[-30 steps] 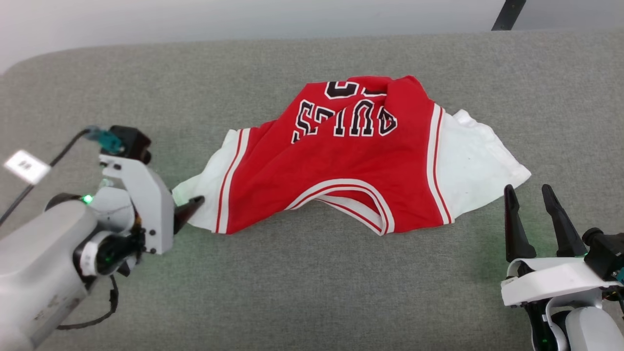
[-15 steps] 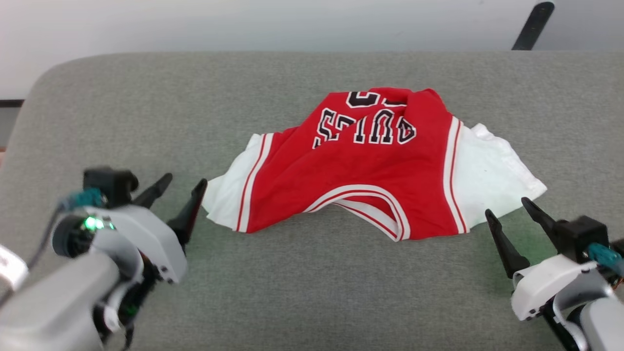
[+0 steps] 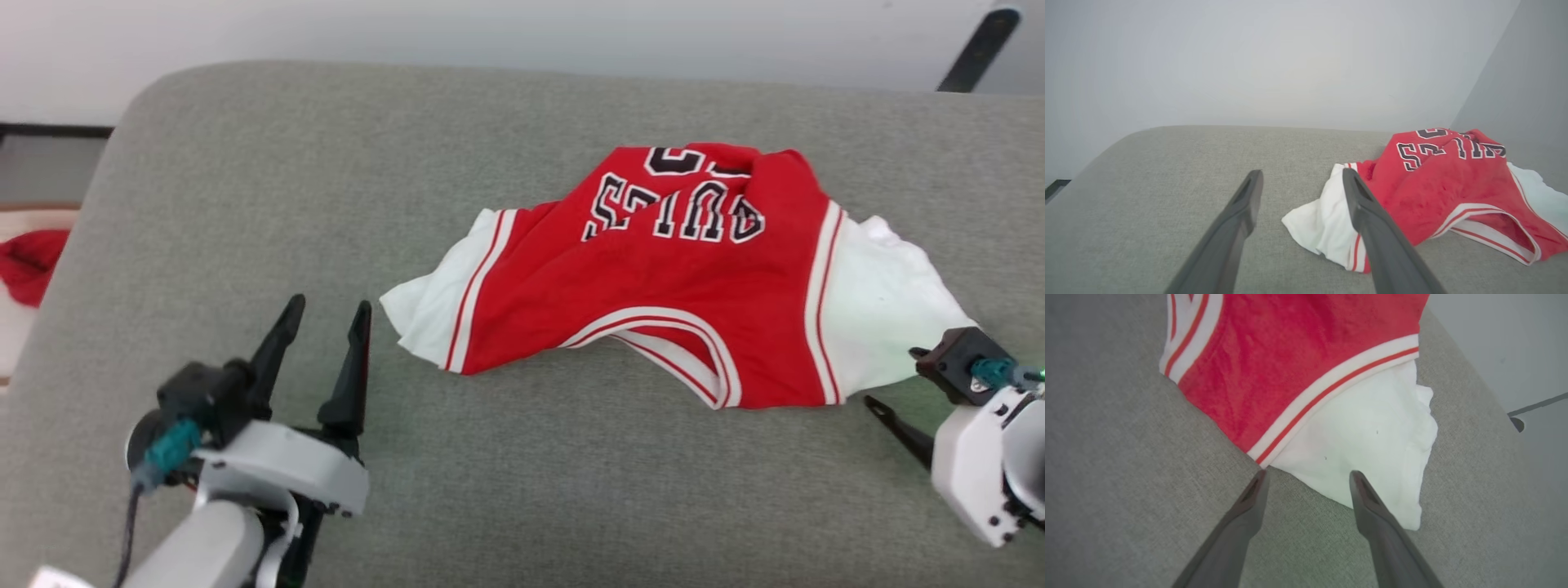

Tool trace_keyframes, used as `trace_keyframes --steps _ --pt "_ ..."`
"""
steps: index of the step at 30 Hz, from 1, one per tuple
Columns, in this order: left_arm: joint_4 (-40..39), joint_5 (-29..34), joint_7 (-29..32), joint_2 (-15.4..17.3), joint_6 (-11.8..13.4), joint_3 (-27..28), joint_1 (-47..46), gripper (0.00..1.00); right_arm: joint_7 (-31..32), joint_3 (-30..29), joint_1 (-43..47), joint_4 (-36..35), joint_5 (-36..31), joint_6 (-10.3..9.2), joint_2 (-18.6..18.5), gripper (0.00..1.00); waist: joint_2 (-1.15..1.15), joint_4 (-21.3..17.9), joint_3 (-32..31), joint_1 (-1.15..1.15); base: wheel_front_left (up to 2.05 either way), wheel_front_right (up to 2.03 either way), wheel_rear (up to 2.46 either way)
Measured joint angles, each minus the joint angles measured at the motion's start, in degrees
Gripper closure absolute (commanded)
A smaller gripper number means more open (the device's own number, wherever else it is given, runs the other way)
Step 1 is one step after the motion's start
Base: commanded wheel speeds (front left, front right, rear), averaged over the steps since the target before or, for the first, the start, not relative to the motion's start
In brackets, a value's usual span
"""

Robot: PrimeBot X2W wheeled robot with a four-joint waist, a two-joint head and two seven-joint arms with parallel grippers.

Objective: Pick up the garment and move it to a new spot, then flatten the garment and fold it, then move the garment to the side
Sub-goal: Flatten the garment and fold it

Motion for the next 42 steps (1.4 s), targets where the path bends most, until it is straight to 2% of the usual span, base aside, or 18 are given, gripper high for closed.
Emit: trace_keyframes --steps 5,7,13,20,21,23,24,25,28,30,33,36,37,40,42 --pt "-1.3 8.9 0.0 -6.3 -3.2 8.0 6.0 0.0 4.2 8.5 -6.4 -2.4 3.9 0.0 -7.2 0.0 0.0 2.0 1.1 0.0 0.0 0.0 0.0" --pt "-1.5 11.4 0.0 -8.5 -4.7 10.7 7.2 0.0 4.5 10.9 -8.7 -2.4 5.4 0.0 -9.0 0.0 0.0 2.7 1.7 0.0 0.0 0.0 0.0" --pt "0.3 14.9 0.0 -14.3 -10.4 16.7 9.3 0.0 4.1 19.4 -14.6 -0.2 7.5 0.0 -11.3 0.0 0.0 4.2 4.2 0.0 0.0 0.0 0.0" --pt "2.5 18.8 0.0 -18.4 -15.8 20.9 9.0 0.0 0.8 26.0 -20.6 3.3 9.0 0.26 -12.0 0.0 0.0 5.4 7.0 0.0 0.0 0.0 0.0" --pt "2.8 19.2 0.0 -18.7 -16.5 21.5 9.0 0.0 0.6 27.0 -21.4 3.5 9.3 0.26 -12.0 0.08 0.0 5.5 7.3 0.0 0.0 0.0 0.0" --pt "3.3 20.5 0.0 -19.1 -17.7 22.3 8.8 0.0 0.2 28.6 -22.8 3.9 9.7 0.33 -12.0 0.93 0.0 5.6 7.9 0.0 0.0 0.0 0.0" --pt "3.5 21.1 0.0 -19.1 -18.3 22.5 8.6 0.0 -0.1 29.2 -23.4 4.2 9.8 0.43 -12.0 1.0 0.0 5.6 8.1 0.0 0.0 0.0 0.0" --pt "3.7 21.8 0.0 -19.1 -18.7 22.7 8.3 0.0 -0.2 29.7 -23.9 4.4 10.1 0.46 -11.9 1.0 0.0 5.6 8.3 0.0 0.0 0.0 0.0" --pt "4.8 24.1 0.0 -17.9 -19.6 23.0 7.4 0.0 -1.7 30.4 -25.1 5.6 10.7 0.42 -11.0 1.0 0.0 5.4 8.7 0.0 0.0 0.0 0.0" --pt "5.9 25.9 0.0 -15.9 -20.4 22.2 6.0 0.0 -2.2 30.8 -25.9 6.3 10.7 0.31 -10.5 1.0 0.0 5.1 8.8 0.0 0.0 0.0 0.0" --pt "7.2 27.8 1.2 -11.9 -21.8 19.8 3.0 0.0 -2.9 31.4 -26.6 6.8 10.8 0.25 -9.9 1.0 0.0 4.7 9.1 0.0 0.0 0.0 0.0" --pt "8.0 29.0 5.3 -6.3 -22.6 15.3 -1.3 0.0 -3.3 31.7 -27.4 7.1 10.9 0.25 -9.5 1.0 0.0 4.3 9.5 0.0 0.0 0.0 0.0" --pt "8.0 29.1 6.9 -4.4 -22.8 12.8 -2.8 0.0 -3.4 31.9 -27.7 7.1 10.9 0.25 -9.4 1.0 0.0 4.3 9.7 0.0 0.0 0.0 0.0" --pt "5.7 25.6 12.9 3.2 -23.0 -0.3 -8.2 0.0 -3.6 32.2 -28.5 7.1 10.9 0.25 -9.0 1.0 0.0 3.9 10.2 0.0 0.0 0.0 0.0" --pt "3.9 21.1 15.5 8.3 -23.0 -7.1 -12.8 0.0 -3.6 32.4 -29.1 7.1 10.8 0.26 -8.6 1.0 0.0 3.7 10.6 0.0 0.0 0.0 0.0"
